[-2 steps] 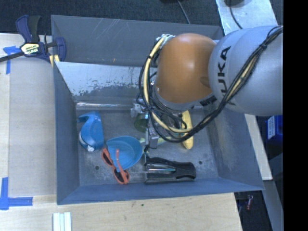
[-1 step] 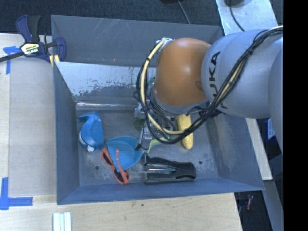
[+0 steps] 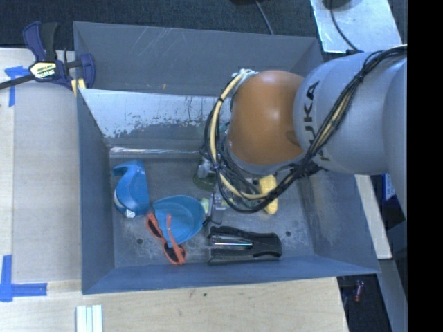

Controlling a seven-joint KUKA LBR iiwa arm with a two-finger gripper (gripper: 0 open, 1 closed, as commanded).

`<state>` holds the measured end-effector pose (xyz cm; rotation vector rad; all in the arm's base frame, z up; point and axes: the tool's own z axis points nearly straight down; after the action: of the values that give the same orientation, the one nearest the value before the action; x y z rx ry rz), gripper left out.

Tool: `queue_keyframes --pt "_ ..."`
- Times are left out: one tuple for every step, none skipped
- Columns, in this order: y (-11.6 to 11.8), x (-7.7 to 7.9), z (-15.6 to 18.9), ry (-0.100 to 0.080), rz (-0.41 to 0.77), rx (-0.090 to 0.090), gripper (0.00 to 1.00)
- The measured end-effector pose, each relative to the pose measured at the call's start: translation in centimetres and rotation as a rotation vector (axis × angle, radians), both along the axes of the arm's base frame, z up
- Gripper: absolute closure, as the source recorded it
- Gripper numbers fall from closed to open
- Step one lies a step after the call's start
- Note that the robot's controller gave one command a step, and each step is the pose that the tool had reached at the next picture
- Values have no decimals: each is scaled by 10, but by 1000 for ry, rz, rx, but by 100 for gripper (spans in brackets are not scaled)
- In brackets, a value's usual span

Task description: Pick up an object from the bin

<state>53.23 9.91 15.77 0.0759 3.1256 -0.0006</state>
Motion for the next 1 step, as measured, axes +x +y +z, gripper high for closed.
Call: queue_keyframes --pt "-14 25 -22 -10 252 -2 0"
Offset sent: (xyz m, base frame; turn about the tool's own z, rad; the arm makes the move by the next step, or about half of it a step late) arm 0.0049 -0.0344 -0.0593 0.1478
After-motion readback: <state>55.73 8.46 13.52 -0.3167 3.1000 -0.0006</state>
